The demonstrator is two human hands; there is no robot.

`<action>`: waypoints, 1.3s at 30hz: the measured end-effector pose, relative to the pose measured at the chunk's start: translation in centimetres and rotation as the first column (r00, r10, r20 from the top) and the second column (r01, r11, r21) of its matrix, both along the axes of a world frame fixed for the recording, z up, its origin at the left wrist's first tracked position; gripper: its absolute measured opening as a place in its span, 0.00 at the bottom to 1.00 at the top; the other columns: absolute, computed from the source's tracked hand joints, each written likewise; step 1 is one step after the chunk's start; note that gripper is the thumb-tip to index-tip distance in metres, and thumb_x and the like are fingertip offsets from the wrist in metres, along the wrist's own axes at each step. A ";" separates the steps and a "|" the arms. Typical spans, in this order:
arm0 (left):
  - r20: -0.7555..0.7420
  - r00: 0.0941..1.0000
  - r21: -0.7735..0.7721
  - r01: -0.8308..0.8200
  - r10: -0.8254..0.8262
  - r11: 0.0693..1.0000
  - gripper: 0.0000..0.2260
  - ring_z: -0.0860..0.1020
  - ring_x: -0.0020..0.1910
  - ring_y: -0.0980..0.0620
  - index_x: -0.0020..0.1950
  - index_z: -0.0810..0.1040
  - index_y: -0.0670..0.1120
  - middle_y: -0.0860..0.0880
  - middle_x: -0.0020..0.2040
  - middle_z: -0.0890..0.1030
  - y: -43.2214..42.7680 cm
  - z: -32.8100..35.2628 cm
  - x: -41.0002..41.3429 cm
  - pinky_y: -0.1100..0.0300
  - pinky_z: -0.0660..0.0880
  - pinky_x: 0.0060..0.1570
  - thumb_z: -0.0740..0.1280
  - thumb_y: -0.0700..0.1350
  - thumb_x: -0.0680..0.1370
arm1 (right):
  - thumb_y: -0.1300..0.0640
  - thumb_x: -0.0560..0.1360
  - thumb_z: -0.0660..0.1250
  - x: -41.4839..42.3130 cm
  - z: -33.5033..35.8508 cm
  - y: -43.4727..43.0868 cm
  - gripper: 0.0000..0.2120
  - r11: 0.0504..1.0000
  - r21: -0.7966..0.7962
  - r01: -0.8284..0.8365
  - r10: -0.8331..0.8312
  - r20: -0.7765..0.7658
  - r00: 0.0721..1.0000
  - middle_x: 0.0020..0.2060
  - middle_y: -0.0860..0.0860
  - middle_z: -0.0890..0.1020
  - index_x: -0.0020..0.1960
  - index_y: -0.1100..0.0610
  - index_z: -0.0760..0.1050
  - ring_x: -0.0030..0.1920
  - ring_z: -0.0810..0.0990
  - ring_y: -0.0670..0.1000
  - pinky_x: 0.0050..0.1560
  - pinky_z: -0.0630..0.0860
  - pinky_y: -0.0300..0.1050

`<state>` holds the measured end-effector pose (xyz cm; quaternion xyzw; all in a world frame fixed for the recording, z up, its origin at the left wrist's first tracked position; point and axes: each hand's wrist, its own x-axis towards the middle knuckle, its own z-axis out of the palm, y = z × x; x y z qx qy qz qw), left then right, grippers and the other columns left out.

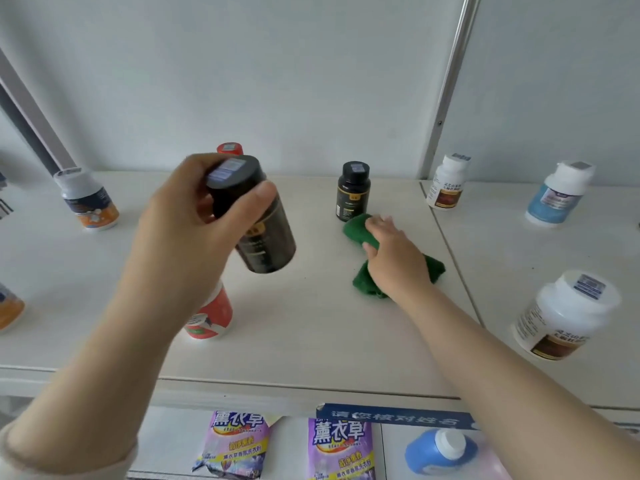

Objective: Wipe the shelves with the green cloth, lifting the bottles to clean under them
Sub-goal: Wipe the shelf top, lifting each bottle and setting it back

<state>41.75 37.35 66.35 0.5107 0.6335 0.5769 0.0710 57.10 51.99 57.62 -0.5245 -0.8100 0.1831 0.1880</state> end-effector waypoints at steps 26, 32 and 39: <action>0.008 0.999 0.021 0.037 -0.037 0.999 0.06 0.76 0.37 0.72 0.45 0.71 0.60 0.63 0.41 0.78 -1.6 1.4 -2.6 0.79 0.68 0.38 0.67 0.52 0.72 | 0.63 0.76 0.61 1.0 1.1 -6.7 0.21 0.777 -0.210 -0.593 0.562 -0.190 0.805 0.53 0.33 0.77 0.52 0.35 0.73 0.55 0.73 0.30 0.55 0.62 0.18; 0.050 0.990 0.002 0.134 -0.133 0.991 0.07 0.77 0.39 0.69 0.45 0.72 0.59 0.62 0.42 0.79 -1.7 1.0 -0.9 0.78 0.69 0.39 0.67 0.54 0.69 | 0.64 0.76 0.60 6.7 3.6 -10.5 0.17 0.707 -0.408 -0.577 0.488 -0.309 0.816 0.46 0.35 0.83 0.51 0.42 0.78 0.49 0.80 0.35 0.49 0.70 0.25; 0.046 0.986 -0.018 0.158 -0.157 0.987 0.11 0.79 0.50 0.62 0.50 0.74 0.55 0.56 0.52 0.82 -1.5 0.7 0.3 0.77 0.71 0.45 0.66 0.55 0.70 | 0.60 0.77 0.59 5.5 3.8 -3.7 0.17 0.993 -0.067 -0.093 0.068 -0.303 0.950 0.54 0.41 0.78 0.60 0.42 0.73 0.53 0.75 0.41 0.54 0.68 0.35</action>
